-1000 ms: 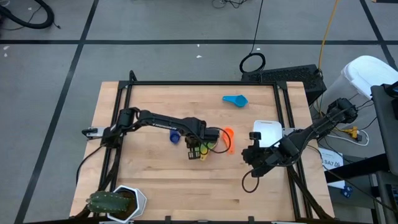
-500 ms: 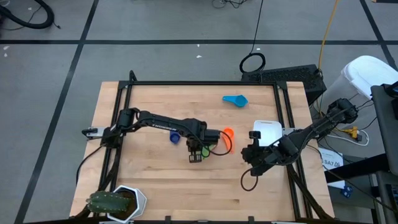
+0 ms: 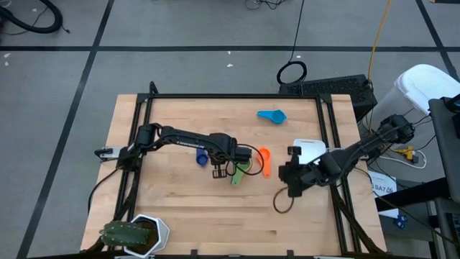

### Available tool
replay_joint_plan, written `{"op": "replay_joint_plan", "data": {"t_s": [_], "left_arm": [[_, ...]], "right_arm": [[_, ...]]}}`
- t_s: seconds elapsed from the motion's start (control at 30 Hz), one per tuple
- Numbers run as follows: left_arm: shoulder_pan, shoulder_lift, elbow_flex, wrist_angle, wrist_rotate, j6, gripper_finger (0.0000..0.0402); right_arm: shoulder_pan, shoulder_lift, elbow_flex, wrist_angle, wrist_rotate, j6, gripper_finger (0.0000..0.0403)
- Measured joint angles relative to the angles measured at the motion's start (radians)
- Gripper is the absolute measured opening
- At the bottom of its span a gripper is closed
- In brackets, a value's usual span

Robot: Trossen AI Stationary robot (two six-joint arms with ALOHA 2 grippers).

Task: Nest measuring cups in basket
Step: Stack the light blue measuring cup on top of the green measuring cup

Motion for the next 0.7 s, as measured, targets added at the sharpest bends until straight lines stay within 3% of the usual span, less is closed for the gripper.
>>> {"op": "replay_joint_plan", "data": {"t_s": [0.27, 0.7], "left_arm": [[-0.017, -0.016, -0.001, 0.047, -0.033, 0.02, 0.0021], [-0.106, -0.285, -0.004, 0.245, -0.139, 0.056, 0.0013]], "right_arm": [[-0.16, 0.0, 0.0, -0.065, 0.001, -0.038, 0.0], [-0.386, 0.001, 0.002, 0.007, -0.03, -0.213, 0.0]]}}
